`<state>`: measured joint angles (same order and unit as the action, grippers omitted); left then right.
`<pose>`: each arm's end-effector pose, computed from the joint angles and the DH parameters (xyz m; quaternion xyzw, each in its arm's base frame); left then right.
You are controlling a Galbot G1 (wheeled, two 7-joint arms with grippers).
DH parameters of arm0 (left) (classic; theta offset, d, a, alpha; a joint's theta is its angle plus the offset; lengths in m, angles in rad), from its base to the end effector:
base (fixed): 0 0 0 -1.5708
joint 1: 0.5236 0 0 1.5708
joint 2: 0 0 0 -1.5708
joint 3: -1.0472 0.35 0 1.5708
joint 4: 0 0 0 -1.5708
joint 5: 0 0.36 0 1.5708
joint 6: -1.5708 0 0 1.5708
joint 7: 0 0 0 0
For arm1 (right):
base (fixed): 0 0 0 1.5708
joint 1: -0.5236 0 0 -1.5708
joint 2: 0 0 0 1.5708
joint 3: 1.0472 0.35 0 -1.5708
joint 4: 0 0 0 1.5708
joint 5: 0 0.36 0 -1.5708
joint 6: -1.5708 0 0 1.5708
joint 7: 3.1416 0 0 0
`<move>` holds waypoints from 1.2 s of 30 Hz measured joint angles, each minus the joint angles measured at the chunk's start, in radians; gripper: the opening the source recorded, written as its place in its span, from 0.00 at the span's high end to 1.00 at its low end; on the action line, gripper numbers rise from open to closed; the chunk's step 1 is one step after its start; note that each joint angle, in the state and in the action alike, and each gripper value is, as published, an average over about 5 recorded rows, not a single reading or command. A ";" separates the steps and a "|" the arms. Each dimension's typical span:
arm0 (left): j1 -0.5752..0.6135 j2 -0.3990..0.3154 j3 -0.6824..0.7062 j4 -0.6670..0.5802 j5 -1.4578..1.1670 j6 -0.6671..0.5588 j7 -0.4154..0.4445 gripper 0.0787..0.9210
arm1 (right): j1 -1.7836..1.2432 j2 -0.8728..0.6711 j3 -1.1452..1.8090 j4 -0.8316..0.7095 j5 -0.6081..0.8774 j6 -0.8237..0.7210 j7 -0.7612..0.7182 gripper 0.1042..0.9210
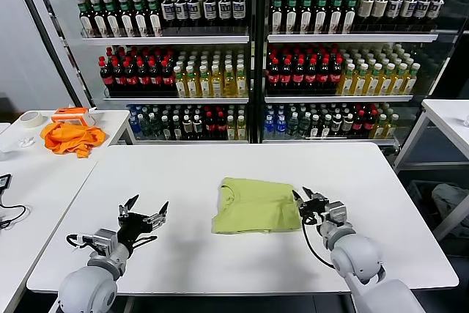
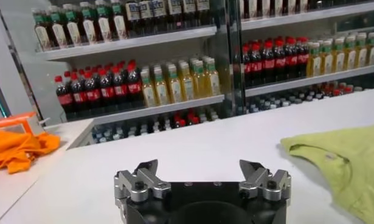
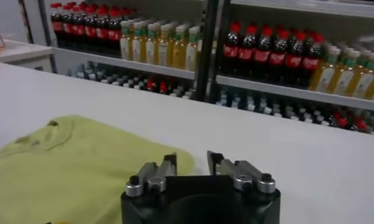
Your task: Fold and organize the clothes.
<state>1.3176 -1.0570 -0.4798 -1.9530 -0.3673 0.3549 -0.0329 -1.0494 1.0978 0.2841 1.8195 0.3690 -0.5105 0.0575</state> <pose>0.2695 0.0933 -0.2771 -0.0813 -0.9832 -0.0743 0.1453 0.3384 -0.0454 -0.2711 0.1164 -0.9724 0.0805 0.1856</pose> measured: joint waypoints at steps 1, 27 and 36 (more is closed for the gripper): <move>-0.002 -0.001 0.002 0.001 0.000 0.000 0.001 0.12 | -0.004 0.000 0.009 0.002 -0.003 0.004 0.001 0.59; -0.132 -0.017 0.015 0.150 0.117 -0.184 0.116 0.12 | -0.046 0.018 0.208 -0.045 -0.135 0.238 0.061 0.12; -0.162 -0.005 0.027 0.192 0.177 -0.243 0.153 0.12 | -0.046 0.028 0.233 -0.072 -0.153 0.282 0.063 0.12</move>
<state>1.1553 -1.0618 -0.4525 -1.7614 -0.1905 0.1119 0.1199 -1.0955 1.1260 0.5169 1.7479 0.2155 -0.2283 0.1209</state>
